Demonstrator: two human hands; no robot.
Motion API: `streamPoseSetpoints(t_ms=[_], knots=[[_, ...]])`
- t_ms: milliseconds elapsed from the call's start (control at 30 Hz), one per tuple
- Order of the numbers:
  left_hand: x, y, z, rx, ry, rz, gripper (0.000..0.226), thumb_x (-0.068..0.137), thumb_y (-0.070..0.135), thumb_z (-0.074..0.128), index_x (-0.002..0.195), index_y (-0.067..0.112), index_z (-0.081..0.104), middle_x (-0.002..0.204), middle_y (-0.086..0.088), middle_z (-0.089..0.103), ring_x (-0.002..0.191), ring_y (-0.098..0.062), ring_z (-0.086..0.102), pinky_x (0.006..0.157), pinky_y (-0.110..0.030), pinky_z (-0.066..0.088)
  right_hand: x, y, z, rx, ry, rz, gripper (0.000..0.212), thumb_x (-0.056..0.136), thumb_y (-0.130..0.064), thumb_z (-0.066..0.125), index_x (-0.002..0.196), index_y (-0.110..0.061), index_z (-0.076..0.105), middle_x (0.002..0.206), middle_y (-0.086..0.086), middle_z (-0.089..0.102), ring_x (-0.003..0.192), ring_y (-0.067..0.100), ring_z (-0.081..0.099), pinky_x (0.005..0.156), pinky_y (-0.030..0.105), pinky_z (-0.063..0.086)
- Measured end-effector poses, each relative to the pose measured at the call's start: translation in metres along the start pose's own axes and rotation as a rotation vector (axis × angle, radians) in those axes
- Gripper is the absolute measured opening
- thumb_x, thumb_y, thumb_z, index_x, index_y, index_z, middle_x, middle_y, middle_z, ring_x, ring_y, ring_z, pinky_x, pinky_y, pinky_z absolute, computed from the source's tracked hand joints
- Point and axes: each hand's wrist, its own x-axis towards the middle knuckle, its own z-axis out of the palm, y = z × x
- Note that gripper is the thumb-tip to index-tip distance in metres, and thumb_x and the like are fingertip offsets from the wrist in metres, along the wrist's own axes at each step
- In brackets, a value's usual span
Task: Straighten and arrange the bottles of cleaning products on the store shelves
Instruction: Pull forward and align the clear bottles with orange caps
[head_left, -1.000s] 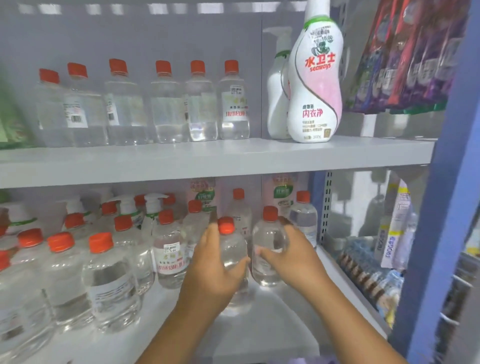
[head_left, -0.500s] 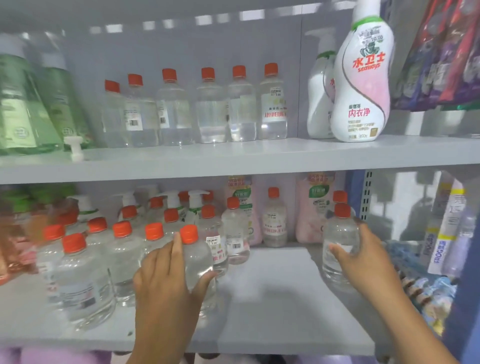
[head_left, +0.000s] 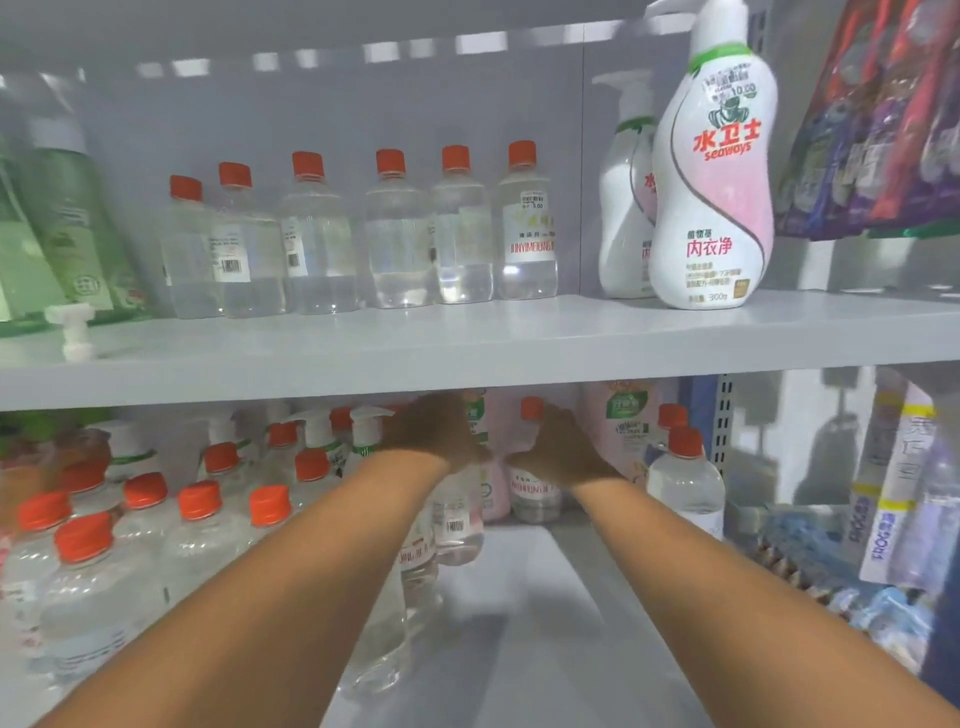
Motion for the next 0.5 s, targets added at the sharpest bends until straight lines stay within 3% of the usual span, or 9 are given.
streamPoseSetpoints(t_ms=[67, 167, 267, 333, 433, 500], knots=[[0.008, -0.004, 0.006, 0.103, -0.120, 0.003, 0.083, 0.073, 0.047, 0.087, 0.140, 0.015, 0.051, 0.128, -0.008, 0.066, 0.111, -0.031, 0.066, 0.091, -0.037, 0.056, -0.015, -0.009, -0.001, 0.008, 0.052, -0.001, 0.099, 0.062, -0.054, 0.080, 0.145, -0.014, 0.042, 0.138, 0.008, 0.050, 0.126, 0.029, 0.057, 0.103, 0.040, 0.053], [0.005, 0.004, 0.007, 0.126, -0.128, 0.035, 0.085, 0.077, 0.036, 0.088, 0.145, 0.008, 0.045, 0.138, -0.012, 0.061, 0.122, -0.033, 0.061, 0.088, -0.031, 0.050, -0.046, -0.028, -0.005, -0.048, 0.065, 0.050, 0.078, 0.085, -0.036, 0.079, 0.147, -0.012, 0.037, 0.144, 0.010, 0.040, 0.128, 0.029, 0.054, 0.104, 0.034, 0.049], [-0.020, 0.018, 0.004, 0.091, -0.175, 0.058, 0.075, 0.085, 0.038, 0.082, 0.146, 0.014, 0.046, 0.137, -0.007, 0.060, 0.120, -0.027, 0.060, 0.087, -0.028, 0.048, -0.090, -0.028, -0.018, -0.056, 0.035, 0.088, 0.076, 0.083, -0.039, 0.080, 0.145, -0.016, 0.044, 0.140, 0.007, 0.051, 0.125, 0.029, 0.058, 0.101, 0.037, 0.053], [-0.045, 0.021, 0.003, 0.084, -0.197, 0.064, 0.073, 0.087, 0.047, 0.077, 0.147, 0.022, 0.044, 0.128, 0.001, 0.061, 0.109, -0.022, 0.060, 0.086, -0.029, 0.051, -0.132, -0.020, -0.034, 0.035, 0.065, 0.060, 0.052, 0.082, -0.032, 0.080, 0.128, -0.022, 0.057, 0.124, 0.001, 0.061, 0.112, 0.024, 0.064, 0.093, 0.037, 0.056], [-0.075, 0.016, -0.007, 0.061, -0.185, 0.111, 0.075, 0.084, 0.051, 0.079, 0.146, 0.025, 0.044, 0.102, 0.015, 0.055, 0.090, -0.011, 0.052, 0.067, -0.020, 0.041, -0.195, -0.005, -0.066, 0.104, 0.139, 0.012, 0.034, 0.084, -0.024, 0.080, 0.105, -0.034, 0.056, 0.112, -0.010, 0.058, 0.097, 0.014, 0.061, 0.081, 0.027, 0.048], [-0.087, 0.009, -0.017, 0.086, -0.225, 0.128, 0.082, 0.081, 0.050, 0.082, 0.149, 0.026, 0.042, 0.113, 0.012, 0.059, 0.101, -0.013, 0.057, 0.078, -0.023, 0.047, -0.221, 0.004, -0.084, 0.081, 0.206, -0.021, 0.039, 0.085, -0.020, 0.080, 0.104, -0.040, 0.053, 0.103, -0.018, 0.052, 0.090, 0.009, 0.057, 0.072, 0.020, 0.041]])
